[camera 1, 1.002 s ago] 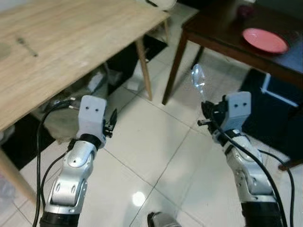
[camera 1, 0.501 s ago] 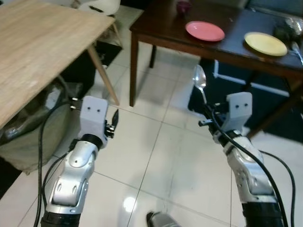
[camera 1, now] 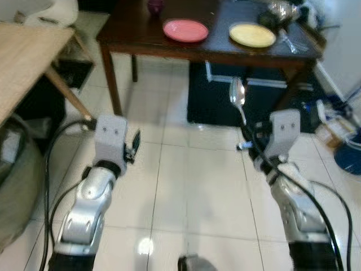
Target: Setting the table
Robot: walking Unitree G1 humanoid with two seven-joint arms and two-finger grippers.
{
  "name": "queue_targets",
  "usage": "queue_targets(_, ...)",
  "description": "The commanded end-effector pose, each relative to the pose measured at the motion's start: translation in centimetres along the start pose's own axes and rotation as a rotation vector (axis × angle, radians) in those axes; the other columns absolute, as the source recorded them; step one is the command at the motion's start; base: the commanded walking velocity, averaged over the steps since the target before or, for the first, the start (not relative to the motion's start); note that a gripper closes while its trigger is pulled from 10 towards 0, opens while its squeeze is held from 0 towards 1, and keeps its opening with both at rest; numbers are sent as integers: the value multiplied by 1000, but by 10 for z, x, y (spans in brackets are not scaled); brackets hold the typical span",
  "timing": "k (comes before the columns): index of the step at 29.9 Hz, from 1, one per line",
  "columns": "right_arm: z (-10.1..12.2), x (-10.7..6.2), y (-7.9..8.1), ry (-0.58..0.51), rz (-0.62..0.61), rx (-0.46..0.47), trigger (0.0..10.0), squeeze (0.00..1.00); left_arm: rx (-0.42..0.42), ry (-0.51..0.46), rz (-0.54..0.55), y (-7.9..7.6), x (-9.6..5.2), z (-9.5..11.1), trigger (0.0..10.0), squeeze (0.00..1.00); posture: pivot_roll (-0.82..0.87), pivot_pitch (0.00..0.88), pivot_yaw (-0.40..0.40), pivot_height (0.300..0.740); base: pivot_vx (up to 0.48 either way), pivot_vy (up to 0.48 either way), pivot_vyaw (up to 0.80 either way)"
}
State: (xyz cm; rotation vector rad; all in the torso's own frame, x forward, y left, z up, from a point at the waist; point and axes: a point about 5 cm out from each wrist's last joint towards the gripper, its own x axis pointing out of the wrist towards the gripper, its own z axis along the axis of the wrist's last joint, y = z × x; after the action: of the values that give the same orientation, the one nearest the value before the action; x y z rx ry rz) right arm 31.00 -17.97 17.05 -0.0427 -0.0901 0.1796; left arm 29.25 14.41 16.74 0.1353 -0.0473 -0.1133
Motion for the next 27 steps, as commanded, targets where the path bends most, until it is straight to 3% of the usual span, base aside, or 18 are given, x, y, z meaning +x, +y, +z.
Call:
queue_targets(1,0,-1,-1,0,-4,9,10000,0,7,16,-2,-1,-2,-5,10000,0,-121,39,18,740,0,0,-788)
queue_targets(9,-1,0,4,0,23,16,10000,0,19,5,7,-1,-2,-4,10000,0,-121,39,18,740,0,0,-792)
queue_targets(12,0,1,9,-3,50,17,10000,0,29,-8,19,0,-1,-3,10000,0,-121,42,18,740,0,0,0)
queue_targets(16,2,0,14,-19,82,34,10000,0,38,-24,32,1,0,-1,10000,0,-121,47,15,740,468,0,0)
queue_targets(27,1,-1,11,-12,67,30,10000,0,41,-31,17,-2,-1,-1,10000,0,-122,50,14,740,480,0,0)
